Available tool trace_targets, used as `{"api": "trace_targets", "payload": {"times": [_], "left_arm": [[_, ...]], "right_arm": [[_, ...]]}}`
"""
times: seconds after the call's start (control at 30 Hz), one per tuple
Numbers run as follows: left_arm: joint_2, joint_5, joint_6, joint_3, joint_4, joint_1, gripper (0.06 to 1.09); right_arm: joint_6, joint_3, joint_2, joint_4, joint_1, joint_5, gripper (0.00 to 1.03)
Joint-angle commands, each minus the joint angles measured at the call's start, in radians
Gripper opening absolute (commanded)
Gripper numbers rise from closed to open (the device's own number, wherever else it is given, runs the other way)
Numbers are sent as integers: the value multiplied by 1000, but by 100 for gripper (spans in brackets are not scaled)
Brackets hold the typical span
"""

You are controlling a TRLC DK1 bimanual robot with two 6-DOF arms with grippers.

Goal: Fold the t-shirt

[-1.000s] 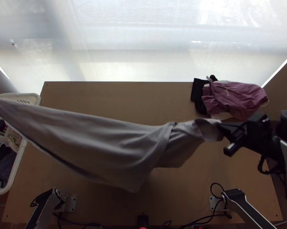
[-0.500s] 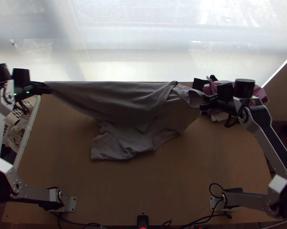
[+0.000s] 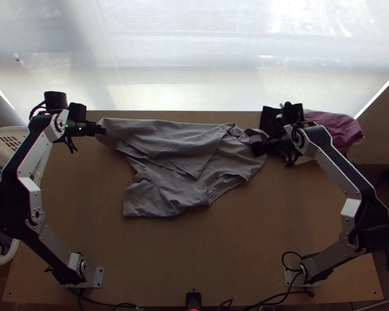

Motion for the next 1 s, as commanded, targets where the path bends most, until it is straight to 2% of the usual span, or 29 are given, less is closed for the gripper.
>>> {"api": "trace_targets", "payload": {"times": [0.0,0.13,0.27,0.43,0.67,0.77,0.97], "left_arm": [[25,3,11,4,-8,-28,16],[0,1,28,8,-9,-9,16],[-9,3,31,40,-9,41,16],[-10,3,37,89,-9,92,16],[10,1,80,108,-9,115,16],[19,3,85,117,-9,112,16],[23,3,83,120,-9,101,16]], "right_arm": [[-112,-19,-76,-224,167,4,98],[-166,-34,-133,-349,381,4,98],[-163,-53,-121,-374,559,4,98],[-144,-85,-33,-363,677,4,98],[-112,-146,32,-254,777,17,98],[-112,-152,51,-217,782,66,98],[-108,-120,52,-133,766,218,97]]}}
